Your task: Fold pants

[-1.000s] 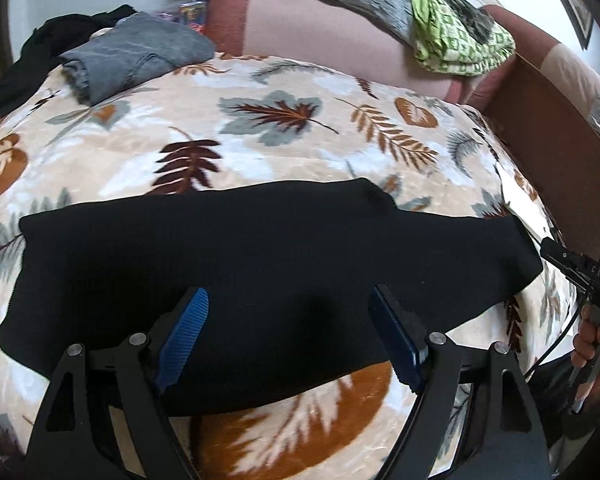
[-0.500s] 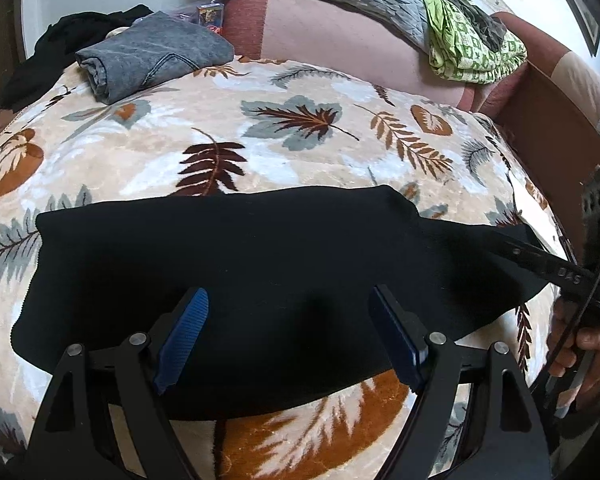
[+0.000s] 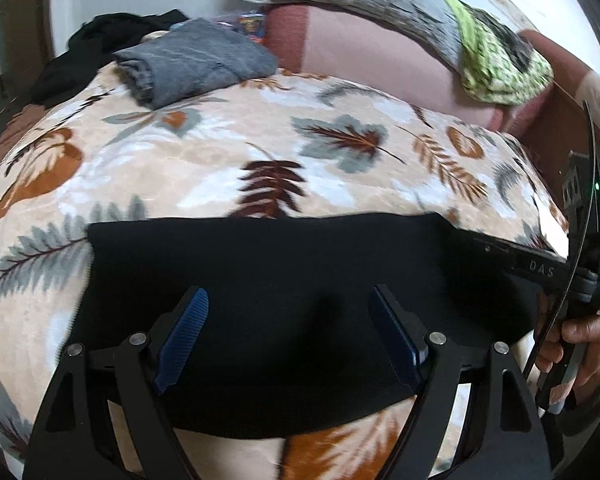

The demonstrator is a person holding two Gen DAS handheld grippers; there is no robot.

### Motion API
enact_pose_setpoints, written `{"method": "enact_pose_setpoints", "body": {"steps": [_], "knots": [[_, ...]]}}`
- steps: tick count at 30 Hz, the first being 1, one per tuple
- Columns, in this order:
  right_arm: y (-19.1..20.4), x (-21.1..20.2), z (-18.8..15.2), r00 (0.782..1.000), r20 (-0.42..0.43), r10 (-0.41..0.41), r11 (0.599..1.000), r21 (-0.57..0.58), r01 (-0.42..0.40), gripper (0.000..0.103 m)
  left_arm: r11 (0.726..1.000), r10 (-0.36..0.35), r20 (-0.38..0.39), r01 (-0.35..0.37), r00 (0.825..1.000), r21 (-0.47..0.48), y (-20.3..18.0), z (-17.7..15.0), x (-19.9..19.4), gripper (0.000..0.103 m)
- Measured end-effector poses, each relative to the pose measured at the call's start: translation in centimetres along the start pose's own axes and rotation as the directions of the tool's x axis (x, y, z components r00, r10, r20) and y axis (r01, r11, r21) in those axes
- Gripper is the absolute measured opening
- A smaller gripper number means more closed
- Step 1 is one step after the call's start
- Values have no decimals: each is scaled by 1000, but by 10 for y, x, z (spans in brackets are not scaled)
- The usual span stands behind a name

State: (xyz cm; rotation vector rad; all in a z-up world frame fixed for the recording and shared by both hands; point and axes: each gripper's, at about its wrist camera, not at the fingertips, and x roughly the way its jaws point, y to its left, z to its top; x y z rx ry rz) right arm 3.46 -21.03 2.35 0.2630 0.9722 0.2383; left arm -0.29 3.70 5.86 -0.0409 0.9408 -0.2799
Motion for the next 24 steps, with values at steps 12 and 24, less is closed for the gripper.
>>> {"method": "enact_pose_setpoints", "body": {"steps": [12,24], "knots": [[7,23,10,1000,10,2,1000,-7,-2,9,989,95,8,-93,995,-119,53,0,6,83],[7,20,5,994,72,-88,996,5,87,7,989,134,13,-133,991,-58,48,-6,18,83]]}}
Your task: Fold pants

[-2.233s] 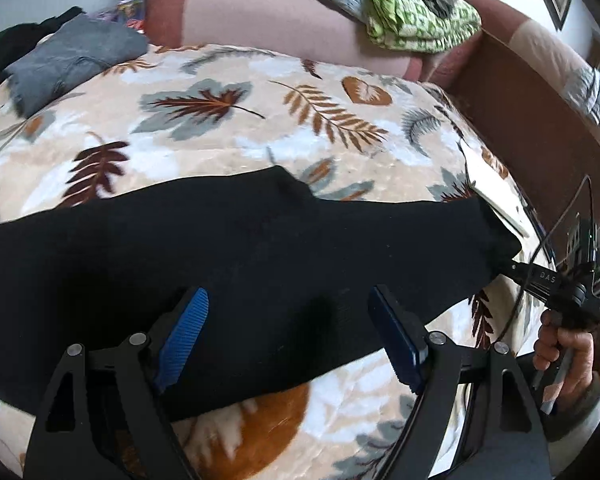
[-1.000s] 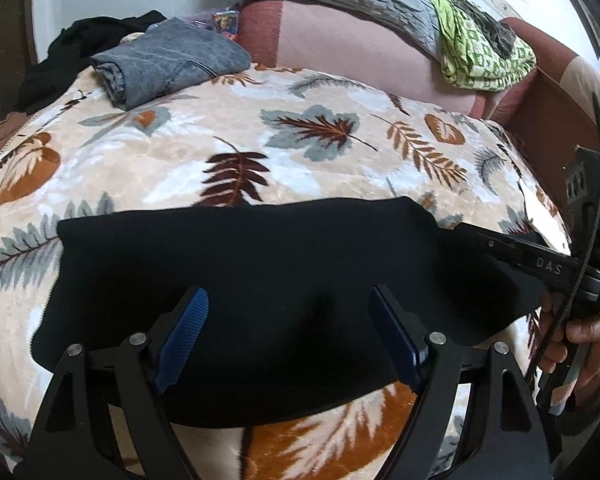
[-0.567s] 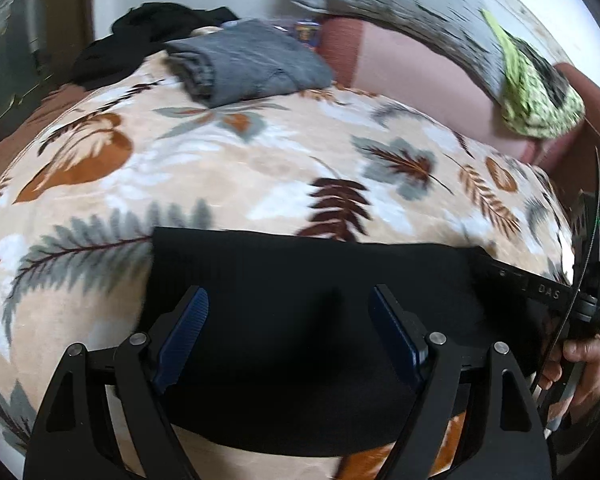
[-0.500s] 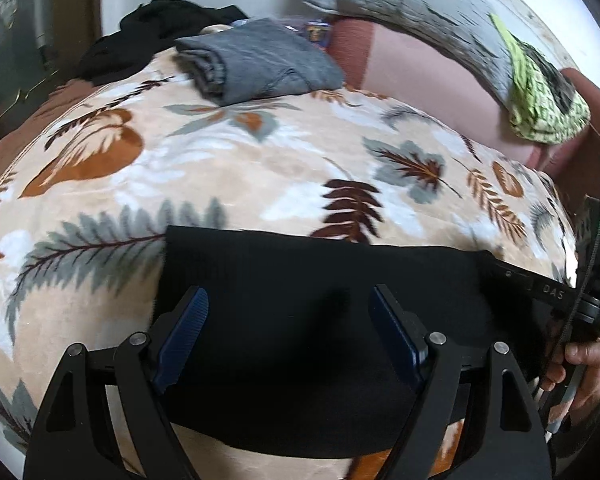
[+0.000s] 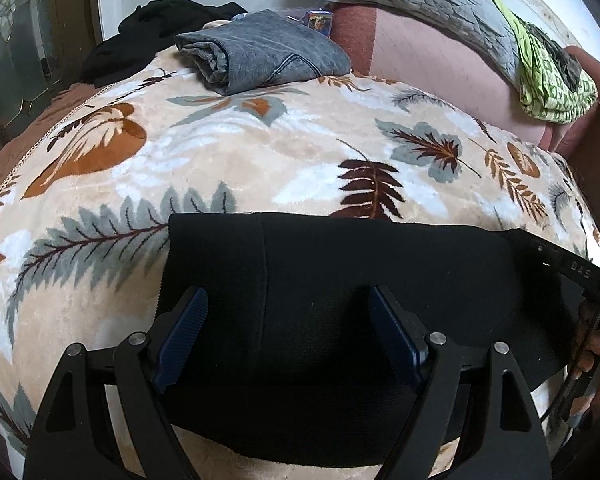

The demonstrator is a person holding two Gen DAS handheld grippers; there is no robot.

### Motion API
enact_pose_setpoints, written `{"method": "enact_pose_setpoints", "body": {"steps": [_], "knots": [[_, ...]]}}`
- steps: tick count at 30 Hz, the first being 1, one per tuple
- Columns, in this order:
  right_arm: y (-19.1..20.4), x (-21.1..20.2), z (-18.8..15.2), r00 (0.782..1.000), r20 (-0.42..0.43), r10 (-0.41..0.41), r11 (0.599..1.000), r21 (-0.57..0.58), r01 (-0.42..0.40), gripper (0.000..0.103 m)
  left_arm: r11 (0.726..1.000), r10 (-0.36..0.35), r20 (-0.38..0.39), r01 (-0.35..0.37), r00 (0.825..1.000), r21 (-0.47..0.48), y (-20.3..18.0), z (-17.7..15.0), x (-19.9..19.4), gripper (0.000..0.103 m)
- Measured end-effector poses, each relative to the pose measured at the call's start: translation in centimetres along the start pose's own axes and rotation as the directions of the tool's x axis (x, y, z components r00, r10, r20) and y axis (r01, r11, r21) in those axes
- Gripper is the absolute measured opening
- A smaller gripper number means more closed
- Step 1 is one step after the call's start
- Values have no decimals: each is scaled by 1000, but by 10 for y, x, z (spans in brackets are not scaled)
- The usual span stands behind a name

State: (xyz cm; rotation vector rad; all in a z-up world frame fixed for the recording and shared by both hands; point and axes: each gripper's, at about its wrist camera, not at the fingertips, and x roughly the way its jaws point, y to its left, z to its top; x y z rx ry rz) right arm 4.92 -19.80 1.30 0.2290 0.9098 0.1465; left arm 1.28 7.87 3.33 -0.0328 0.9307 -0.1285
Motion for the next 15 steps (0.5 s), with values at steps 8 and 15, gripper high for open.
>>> {"method": "enact_pose_setpoints", "body": {"steps": [8,15], "knots": [[0,5,-1,1000,-16,-13,1000,-1,13,8,1000,15,-1,-15,1000,7,-1,1,4,84],[-1,-15,0,1000,-3,10,1000,4,-10,16,999,41,-4,-41,999,17,-4,1,0,84]]}}
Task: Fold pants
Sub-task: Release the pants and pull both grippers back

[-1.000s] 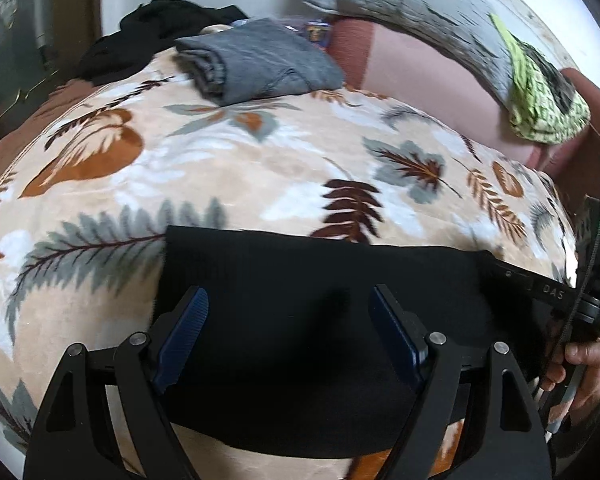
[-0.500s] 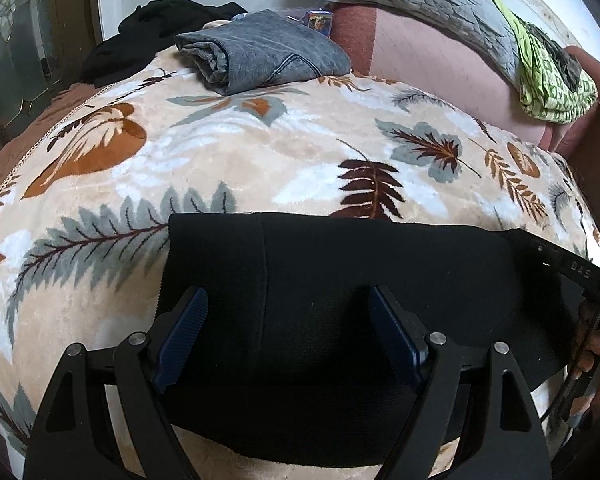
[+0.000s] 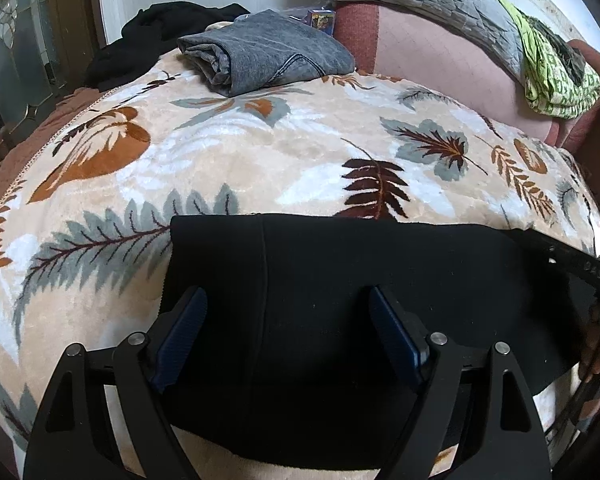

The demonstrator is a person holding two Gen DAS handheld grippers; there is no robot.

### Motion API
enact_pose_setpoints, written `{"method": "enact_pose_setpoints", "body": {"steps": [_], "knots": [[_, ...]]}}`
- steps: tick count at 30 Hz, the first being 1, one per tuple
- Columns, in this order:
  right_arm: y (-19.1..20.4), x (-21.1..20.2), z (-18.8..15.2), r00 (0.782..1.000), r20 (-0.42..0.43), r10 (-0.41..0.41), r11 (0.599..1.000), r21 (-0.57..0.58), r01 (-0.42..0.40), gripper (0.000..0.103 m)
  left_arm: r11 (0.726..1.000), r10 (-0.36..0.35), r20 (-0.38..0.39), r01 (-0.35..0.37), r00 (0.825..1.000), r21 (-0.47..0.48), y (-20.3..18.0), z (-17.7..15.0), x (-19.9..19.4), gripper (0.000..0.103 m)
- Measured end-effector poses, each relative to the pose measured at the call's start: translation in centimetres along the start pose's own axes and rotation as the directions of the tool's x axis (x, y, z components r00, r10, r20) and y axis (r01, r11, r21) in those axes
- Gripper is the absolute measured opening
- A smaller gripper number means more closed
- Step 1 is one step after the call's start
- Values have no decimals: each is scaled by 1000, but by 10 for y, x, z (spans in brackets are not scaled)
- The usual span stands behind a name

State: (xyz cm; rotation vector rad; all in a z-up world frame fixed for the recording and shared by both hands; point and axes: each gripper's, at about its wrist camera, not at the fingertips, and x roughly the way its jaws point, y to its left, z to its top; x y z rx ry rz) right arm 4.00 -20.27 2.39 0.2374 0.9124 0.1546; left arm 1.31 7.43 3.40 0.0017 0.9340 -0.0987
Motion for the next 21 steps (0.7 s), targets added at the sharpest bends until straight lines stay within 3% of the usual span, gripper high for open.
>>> {"method": "enact_pose_setpoints", "body": {"steps": [21], "knots": [[-19,-75,-49,997,59,-49,999,-6,49,28,996,-59,64,55,996,66,-50,-7,-49,84]]}}
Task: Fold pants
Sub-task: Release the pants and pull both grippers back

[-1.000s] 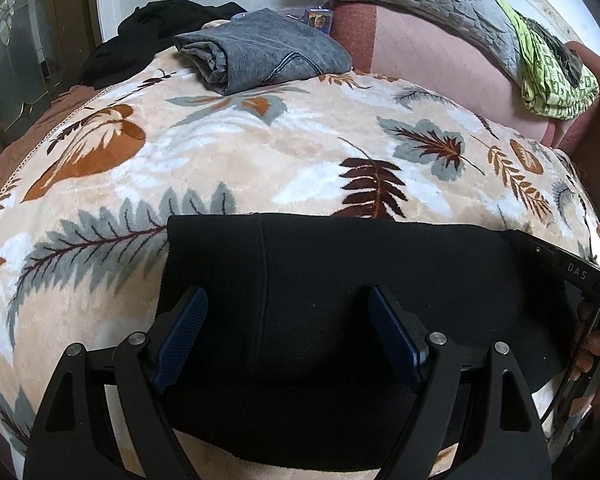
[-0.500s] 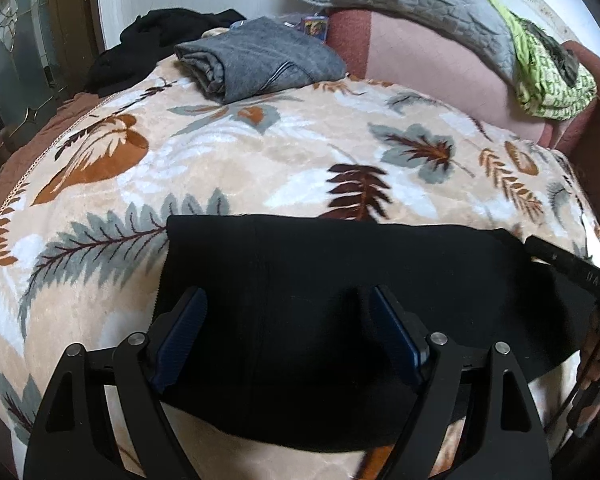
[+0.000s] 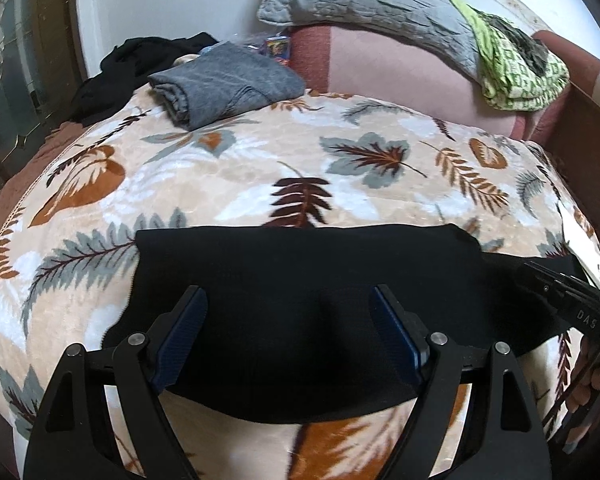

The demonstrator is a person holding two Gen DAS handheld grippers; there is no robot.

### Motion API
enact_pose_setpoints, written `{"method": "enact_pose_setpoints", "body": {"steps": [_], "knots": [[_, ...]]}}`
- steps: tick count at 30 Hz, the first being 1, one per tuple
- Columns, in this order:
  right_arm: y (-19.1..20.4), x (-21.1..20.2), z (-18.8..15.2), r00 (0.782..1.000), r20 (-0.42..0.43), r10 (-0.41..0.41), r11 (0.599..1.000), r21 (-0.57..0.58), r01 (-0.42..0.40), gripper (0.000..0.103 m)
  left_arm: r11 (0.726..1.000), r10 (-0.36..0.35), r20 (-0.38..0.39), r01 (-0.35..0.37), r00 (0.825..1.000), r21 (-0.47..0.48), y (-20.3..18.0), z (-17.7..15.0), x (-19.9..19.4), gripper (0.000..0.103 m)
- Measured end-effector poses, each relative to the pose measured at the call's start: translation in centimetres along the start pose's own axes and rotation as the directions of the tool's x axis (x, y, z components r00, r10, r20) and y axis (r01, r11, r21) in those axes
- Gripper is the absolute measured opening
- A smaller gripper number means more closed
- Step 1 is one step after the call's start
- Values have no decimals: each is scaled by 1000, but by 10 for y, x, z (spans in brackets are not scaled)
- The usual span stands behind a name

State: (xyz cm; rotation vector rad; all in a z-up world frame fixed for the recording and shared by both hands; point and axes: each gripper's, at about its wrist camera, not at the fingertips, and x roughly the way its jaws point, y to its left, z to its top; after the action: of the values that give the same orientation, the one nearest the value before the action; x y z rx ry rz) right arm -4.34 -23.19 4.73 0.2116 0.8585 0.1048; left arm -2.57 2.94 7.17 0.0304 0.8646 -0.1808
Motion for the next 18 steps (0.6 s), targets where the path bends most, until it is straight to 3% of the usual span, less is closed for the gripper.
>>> {"method": "enact_pose_setpoints", "body": {"steps": [18], "knots": [[-61,-37,-22,990,16,-138,989,54,137,37,989,-80,-1,79,997,124,-85,-1,-1,84]]}}
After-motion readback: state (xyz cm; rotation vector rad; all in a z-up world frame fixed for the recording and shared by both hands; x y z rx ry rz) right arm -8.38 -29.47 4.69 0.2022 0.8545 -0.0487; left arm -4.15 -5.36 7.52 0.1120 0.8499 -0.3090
